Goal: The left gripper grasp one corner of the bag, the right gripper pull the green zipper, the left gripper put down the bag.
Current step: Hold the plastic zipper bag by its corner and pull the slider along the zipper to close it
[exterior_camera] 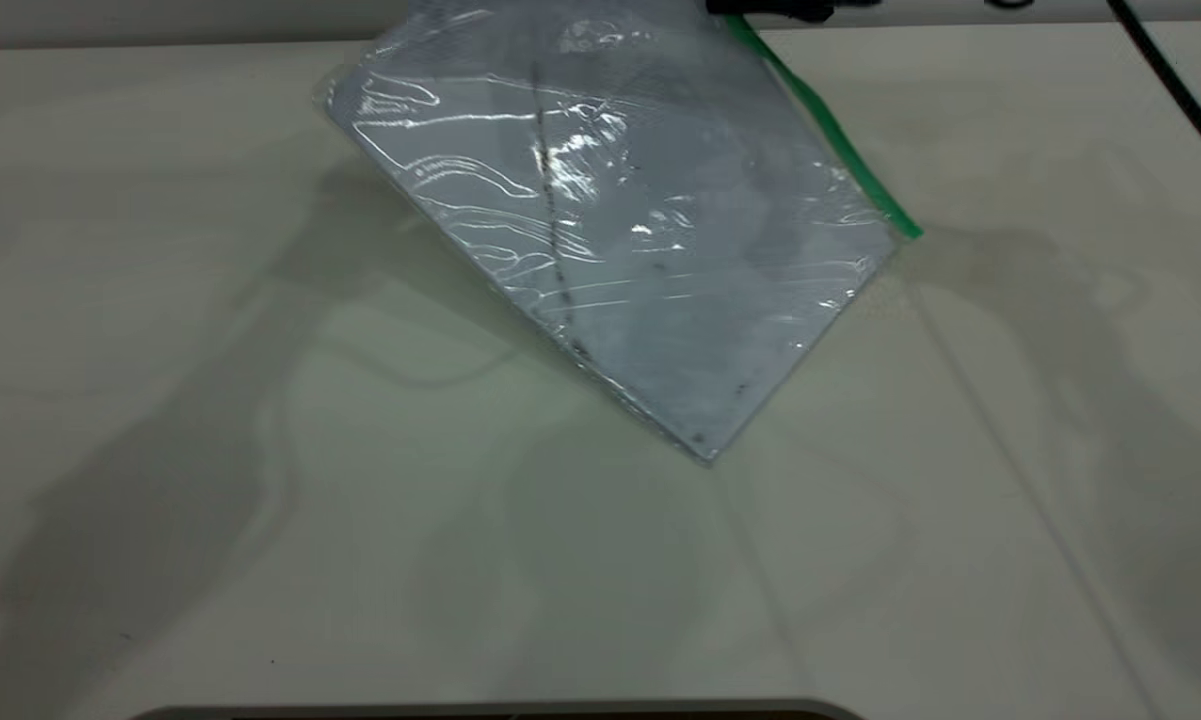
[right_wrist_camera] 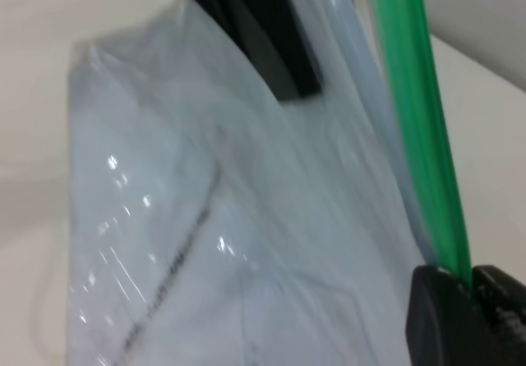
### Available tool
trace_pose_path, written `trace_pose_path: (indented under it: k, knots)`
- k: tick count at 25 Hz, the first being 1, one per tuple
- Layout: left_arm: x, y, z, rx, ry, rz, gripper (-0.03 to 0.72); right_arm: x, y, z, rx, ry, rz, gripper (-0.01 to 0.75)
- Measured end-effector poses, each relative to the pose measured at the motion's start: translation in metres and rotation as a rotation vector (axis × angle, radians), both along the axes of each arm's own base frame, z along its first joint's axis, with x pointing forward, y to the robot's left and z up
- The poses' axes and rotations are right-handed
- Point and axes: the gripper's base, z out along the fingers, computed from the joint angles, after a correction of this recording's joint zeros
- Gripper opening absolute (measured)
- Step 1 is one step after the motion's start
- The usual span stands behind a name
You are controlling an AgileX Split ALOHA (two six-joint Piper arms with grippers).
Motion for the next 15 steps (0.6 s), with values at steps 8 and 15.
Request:
trace_pose_path:
  k: [8,15]
  knots:
    - [0.003,0.006,0.000,-0.002,0.002,0.013,0.054,0.003,-0.020,-0.030,-0.070,0.051,-0.066,0.035]
    - [0.005,0.013,0.005,-0.016,-0.002,0.028,0.054,0.002,-0.035,-0.047,-0.131,0.077,-0.087,0.035]
